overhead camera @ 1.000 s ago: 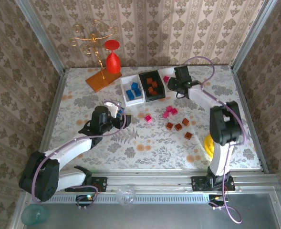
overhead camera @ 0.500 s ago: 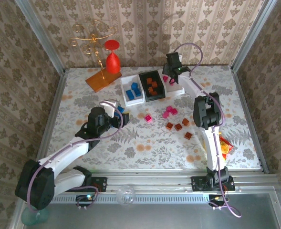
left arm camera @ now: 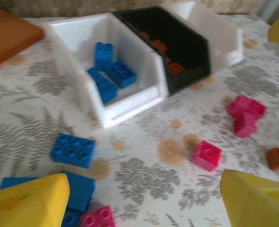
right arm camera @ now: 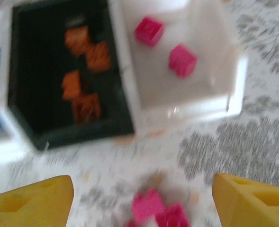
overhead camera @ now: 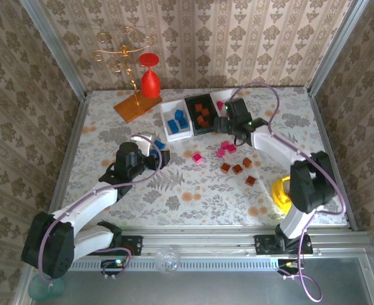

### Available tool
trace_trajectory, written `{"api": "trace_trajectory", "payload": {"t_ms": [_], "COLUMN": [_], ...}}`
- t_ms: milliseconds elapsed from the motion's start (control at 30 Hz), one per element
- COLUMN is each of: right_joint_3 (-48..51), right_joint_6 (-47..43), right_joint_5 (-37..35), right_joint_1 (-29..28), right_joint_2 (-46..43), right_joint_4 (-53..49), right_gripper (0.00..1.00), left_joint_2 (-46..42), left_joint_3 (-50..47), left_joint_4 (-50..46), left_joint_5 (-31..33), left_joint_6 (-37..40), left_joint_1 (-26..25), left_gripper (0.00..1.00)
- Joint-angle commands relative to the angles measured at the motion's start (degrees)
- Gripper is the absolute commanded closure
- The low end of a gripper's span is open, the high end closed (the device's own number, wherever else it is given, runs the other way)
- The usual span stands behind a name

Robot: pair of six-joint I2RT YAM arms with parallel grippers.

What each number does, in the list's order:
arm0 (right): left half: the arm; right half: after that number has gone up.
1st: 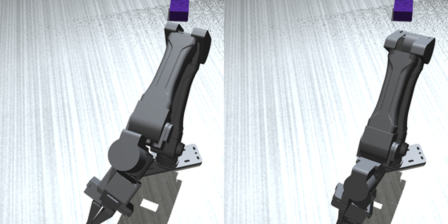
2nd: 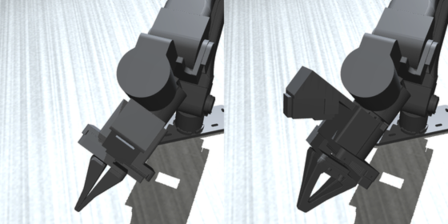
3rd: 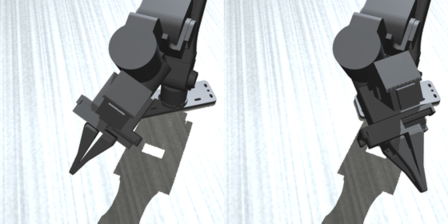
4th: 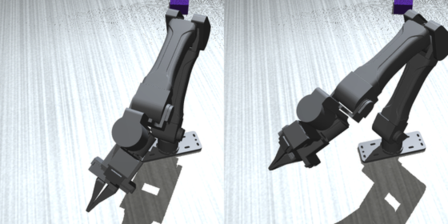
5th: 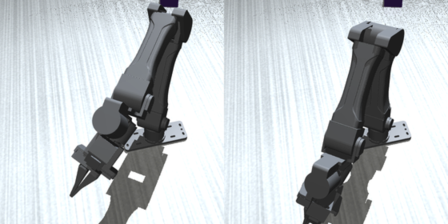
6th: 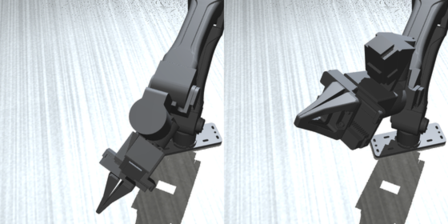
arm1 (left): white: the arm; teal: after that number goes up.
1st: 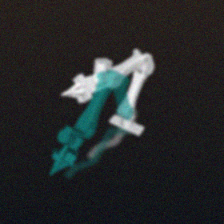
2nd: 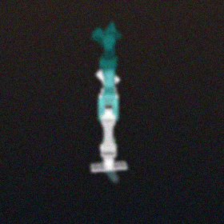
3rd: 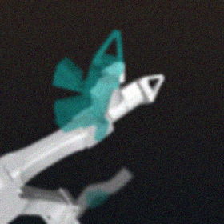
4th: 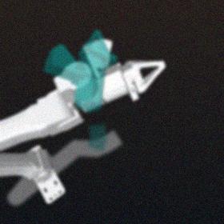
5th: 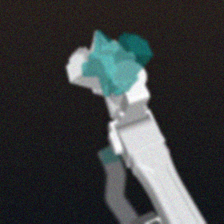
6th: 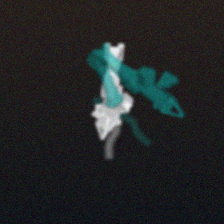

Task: Sort the legos into containers by color
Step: Place the lego in the container, then pick up the lego from the center of the table.

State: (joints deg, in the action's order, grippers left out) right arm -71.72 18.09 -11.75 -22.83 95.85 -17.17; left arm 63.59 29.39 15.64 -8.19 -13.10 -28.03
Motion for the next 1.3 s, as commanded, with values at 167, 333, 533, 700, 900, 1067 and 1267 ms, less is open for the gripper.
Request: {"api": "trace_trajectory", "payload": {"t_ms": [167,333,533,700,900,1067,1267], "right_joint_3": [13.2,11.6,8.2,6.4,2.5,2.2,6.9], "right_joint_6": [-0.3,0.0,0.1,0.3,0.0,0.3,1.0], "right_joint_5": [0.6,2.1,3.6,4.7,6.4,7.6,5.6], "right_joint_1": [0.4,1.9,3.3,4.2,5.3,5.5,6.1], "right_joint_2": [-3.5,1.9,7.9,10.9,14.8,14.8,7.2], "right_joint_4": [-1.4,-1.2,-1.1,0.4,0.5,0.2,1.1], "right_gripper": [0.21,0.25,0.32,0.36,0.44,0.59,0.66], "left_joint_2": [7.4,10.3,14.0,15.3,14.4,13.5,13.6], "left_joint_3": [2.5,2.7,1.5,2.0,2.0,1.9,2.0], "left_joint_4": [6.2,8.8,15.2,15.2,13.8,13.0,13.0], "left_joint_5": [-19.7,-17.2,-14.1,-14.0,-13.1,-12.4,-12.0], "left_joint_6": [2.5,3.7,2.9,2.6,3.5,4.1,3.9], "left_joint_1": [-3.7,-7.8,-10.0,-10.5,-10.6,-10.6,-10.6], "left_gripper": [0.18,0.18,0.20,0.21,0.21,0.21,0.21]}}
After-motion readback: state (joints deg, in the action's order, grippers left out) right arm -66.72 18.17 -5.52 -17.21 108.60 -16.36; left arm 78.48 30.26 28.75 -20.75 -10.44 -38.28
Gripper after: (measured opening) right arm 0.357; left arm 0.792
